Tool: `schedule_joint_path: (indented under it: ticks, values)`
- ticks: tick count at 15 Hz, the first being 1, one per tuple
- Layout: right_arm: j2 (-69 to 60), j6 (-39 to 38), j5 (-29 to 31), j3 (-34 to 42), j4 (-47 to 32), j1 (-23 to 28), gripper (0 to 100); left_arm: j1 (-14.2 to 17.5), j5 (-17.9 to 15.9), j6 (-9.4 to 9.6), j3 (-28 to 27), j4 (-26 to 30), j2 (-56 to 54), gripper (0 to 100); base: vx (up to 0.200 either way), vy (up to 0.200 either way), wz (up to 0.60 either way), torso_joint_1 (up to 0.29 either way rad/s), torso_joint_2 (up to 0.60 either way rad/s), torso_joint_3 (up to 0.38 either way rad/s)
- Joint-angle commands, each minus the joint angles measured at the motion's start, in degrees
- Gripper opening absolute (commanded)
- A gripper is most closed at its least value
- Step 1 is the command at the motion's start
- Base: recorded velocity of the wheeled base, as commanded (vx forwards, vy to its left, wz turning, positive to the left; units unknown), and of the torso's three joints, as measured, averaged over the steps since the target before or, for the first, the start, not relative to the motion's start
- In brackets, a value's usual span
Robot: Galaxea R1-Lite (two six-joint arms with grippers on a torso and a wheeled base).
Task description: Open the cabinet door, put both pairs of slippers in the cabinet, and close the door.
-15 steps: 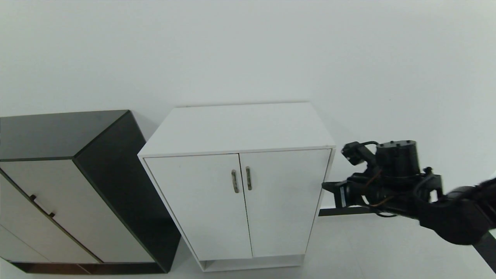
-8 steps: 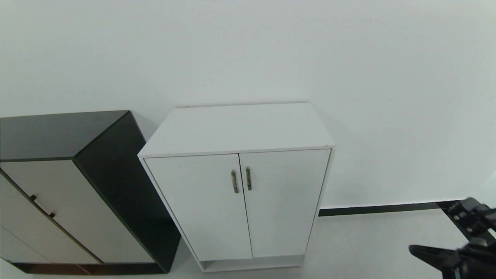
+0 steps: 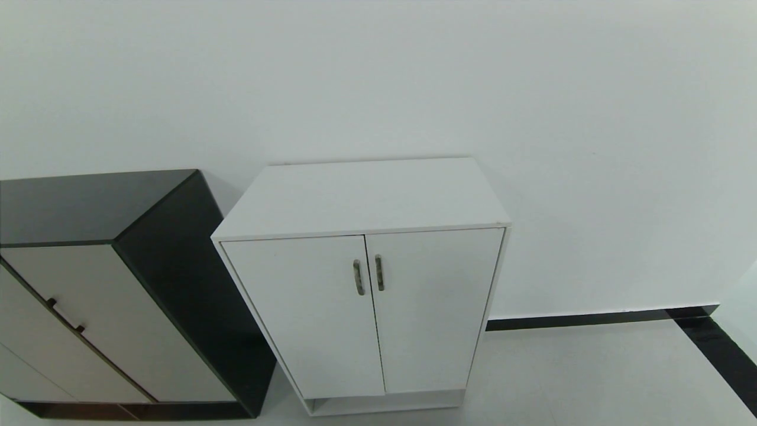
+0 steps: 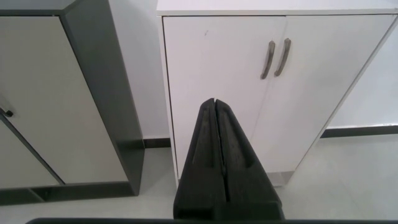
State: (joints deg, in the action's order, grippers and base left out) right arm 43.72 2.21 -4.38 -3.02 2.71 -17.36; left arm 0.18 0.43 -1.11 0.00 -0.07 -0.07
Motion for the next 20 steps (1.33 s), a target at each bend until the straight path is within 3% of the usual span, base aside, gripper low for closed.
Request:
schedule_joint_path:
  ticks: [1, 8, 14, 20]
  values:
    - [-2.1, -0.3, -0.1, 1.0, 0.0, 0.0, 0, 0.0, 0.0, -0.03, 0.0, 0.0, 0.1, 0, 0.000, 0.000, 0.00, 0.000, 0.00, 0.000]
    - [-2.5, -0.7, -0.3, 3.0, -0.3, 0.0, 0, 0.0, 0.0, -0.03, 0.0, 0.0, 0.1, 0, 0.000, 0.000, 0.00, 0.000, 0.00, 0.000]
    - [0.0, -2.2, 4.1, 3.0, -2.8, 0.6, 0, 0.0, 0.0, -0.03, 0.0, 0.0, 0.1, 0, 0.000, 0.000, 0.00, 0.000, 0.00, 0.000]
    - [-8.0, -2.2, 4.1, 3.0, -2.7, 6.4, 0, 0.0, 0.0, -0.03, 0.0, 0.0, 0.1, 0, 0.000, 0.000, 0.00, 0.000, 0.00, 0.000]
